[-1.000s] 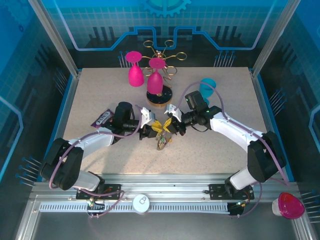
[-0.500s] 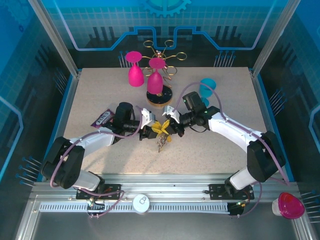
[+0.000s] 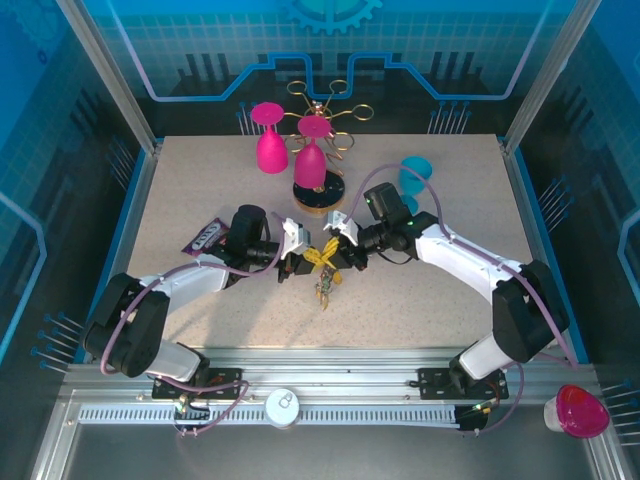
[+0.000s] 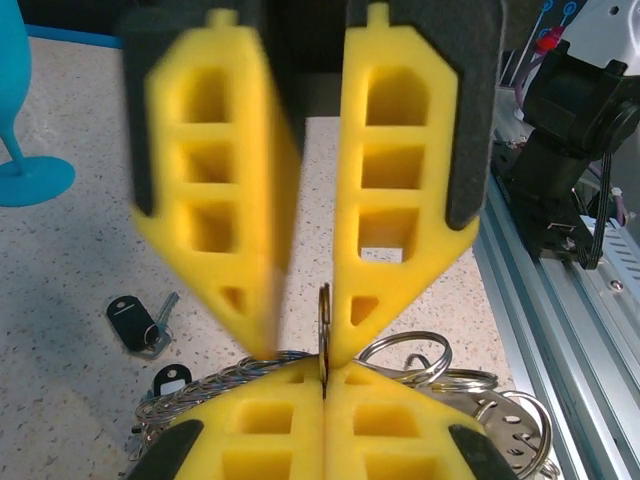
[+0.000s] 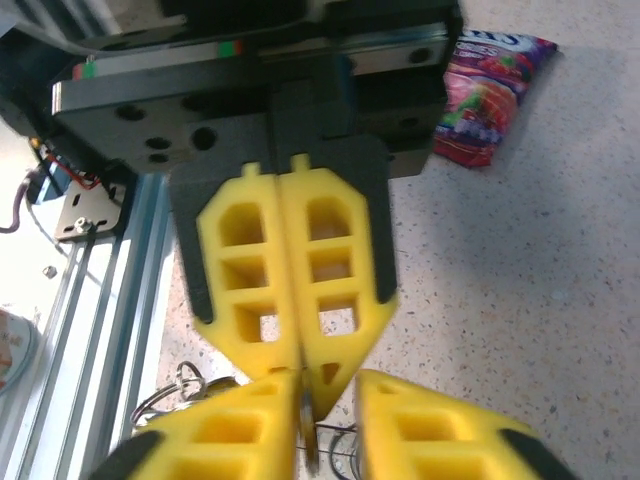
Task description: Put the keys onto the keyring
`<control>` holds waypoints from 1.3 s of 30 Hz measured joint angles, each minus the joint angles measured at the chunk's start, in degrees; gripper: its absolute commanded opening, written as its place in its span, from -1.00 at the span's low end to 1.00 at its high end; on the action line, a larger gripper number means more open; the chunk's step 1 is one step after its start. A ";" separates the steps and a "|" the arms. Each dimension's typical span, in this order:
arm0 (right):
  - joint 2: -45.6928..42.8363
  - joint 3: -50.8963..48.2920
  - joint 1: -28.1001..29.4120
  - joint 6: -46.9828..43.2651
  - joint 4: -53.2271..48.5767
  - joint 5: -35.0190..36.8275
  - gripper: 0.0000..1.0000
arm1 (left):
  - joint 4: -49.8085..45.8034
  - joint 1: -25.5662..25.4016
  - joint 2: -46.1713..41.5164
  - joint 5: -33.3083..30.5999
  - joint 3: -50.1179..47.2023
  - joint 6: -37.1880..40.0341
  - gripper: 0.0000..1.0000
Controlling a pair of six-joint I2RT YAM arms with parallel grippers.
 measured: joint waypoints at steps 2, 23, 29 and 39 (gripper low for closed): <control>-1.51 -1.31 -0.15 0.72 1.40 0.35 -0.15 | 0.02 -0.13 0.00 -0.02 -0.02 0.22 -1.00; -12.46 -17.97 1.20 -0.42 19.34 8.61 -0.50 | 6.93 -0.17 -1.51 -0.44 -4.48 4.50 -1.00; -11.08 -17.97 1.99 -0.31 21.97 7.37 -0.62 | 7.28 -0.17 -1.51 -0.44 -4.61 4.52 -1.00; -9.01 -17.97 2.71 0.79 24.96 5.77 -1.00 | 8.17 -0.11 -1.51 -0.66 -5.14 4.50 -1.00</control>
